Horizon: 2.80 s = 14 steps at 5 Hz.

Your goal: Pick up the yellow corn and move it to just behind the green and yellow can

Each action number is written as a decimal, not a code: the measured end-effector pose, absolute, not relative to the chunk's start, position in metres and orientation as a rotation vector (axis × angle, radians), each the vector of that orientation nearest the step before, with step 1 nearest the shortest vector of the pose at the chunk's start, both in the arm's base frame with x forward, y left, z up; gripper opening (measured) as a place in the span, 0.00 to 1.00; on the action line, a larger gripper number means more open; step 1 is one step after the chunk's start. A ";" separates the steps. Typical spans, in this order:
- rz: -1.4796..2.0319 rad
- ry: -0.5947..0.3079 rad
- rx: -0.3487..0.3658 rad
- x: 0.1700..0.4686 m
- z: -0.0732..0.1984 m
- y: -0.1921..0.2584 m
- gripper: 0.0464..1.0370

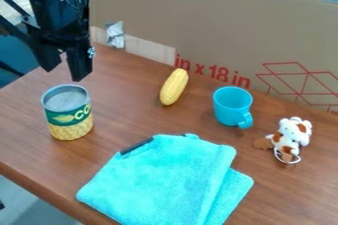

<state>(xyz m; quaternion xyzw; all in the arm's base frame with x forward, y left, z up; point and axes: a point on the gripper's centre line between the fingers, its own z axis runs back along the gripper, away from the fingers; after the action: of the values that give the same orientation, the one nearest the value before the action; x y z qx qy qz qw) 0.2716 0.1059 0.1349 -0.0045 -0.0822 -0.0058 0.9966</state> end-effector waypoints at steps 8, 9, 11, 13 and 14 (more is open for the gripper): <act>0.019 -0.122 -0.180 0.423 0.077 0.028 0.96; 0.021 -0.112 -0.146 0.434 0.068 0.022 0.96; 0.022 -0.007 -0.039 0.436 0.037 0.026 0.96; 0.057 0.015 0.012 0.435 0.034 0.050 0.68; 0.035 0.017 -0.066 0.419 0.040 0.051 0.66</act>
<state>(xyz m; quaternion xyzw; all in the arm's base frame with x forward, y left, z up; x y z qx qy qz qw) 0.4186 0.0507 0.0400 -0.0327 0.0086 0.0174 0.9993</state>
